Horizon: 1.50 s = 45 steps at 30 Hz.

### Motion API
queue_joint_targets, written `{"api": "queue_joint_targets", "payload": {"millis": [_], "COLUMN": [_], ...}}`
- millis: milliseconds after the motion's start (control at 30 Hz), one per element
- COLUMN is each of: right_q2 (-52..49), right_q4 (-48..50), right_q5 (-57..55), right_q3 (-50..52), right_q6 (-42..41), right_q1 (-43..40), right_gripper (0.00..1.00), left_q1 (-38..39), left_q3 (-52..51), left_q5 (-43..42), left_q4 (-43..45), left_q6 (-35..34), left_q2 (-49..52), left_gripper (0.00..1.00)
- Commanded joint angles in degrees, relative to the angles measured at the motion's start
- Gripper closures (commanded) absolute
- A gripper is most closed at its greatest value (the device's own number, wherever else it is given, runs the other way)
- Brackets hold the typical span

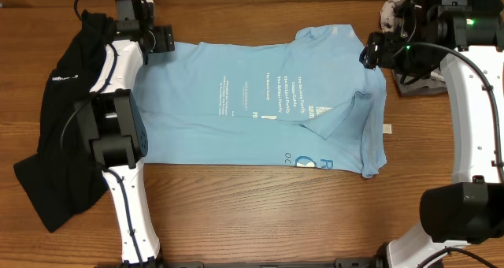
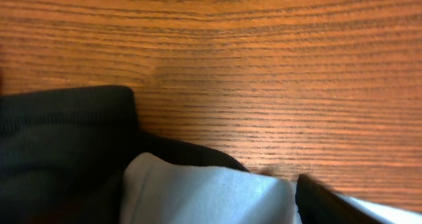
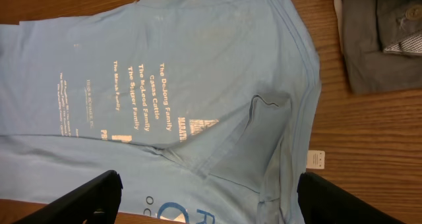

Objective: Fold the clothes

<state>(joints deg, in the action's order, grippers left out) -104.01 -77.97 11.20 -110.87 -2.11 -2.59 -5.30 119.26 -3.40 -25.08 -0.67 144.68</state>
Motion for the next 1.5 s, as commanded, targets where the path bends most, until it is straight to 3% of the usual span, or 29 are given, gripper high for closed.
{"api": "queue_joint_targets", "payload": {"millis": [0, 167, 467, 633, 767, 967, 1233, 1467], "right_q2": [0.1, 0.1, 0.1, 0.1, 0.1, 0.1, -3.7, -15.5], "right_q4": [0.3, 0.3, 0.7, 1.6, 2.0, 5.3, 23.0, 36.6], "right_q5": [0.5, 0.5, 0.5, 0.5, 0.9, -3.3, -8.0, -6.1], "right_q3": [-0.1, -0.1, -0.1, -0.1, -0.1, -0.1, -0.1, -0.1], "right_q6": [0.4, 0.4, 0.4, 0.4, 0.5, 5.1, 5.5, 5.6], "right_q1": [0.0, 0.0, 0.0, 0.0, 0.1, 4.8, 8.4, 8.4], "right_gripper": [0.11, 0.11, 0.11, 0.11, 0.12, 0.11, 0.07, 0.04], "left_q1": [-0.3, -0.2, -0.2, -0.2, -0.2, -0.2, 0.0, 1.2], "left_q3": [0.7, 0.7, 0.9, 0.9, 0.9, 0.9, 0.9, 0.9], "left_q5": [0.9, 0.9, 1.0, 1.0, 1.0, 0.8, -0.5, -1.2], "left_q4": [0.6, 0.7, 0.8, -0.7, -2.1, -7.7, -17.3, -20.5], "left_q6": [0.9, 0.9, 0.7, 0.7, 0.4, -6.0, -7.8, -8.9], "left_q2": [0.3, 0.3, -0.9, -3.0, -4.2, -10.2, -19.1, -20.6], "left_gripper": [0.35, 0.49, 0.58, 0.96, 0.96, 0.96, 0.96, 0.96]}}
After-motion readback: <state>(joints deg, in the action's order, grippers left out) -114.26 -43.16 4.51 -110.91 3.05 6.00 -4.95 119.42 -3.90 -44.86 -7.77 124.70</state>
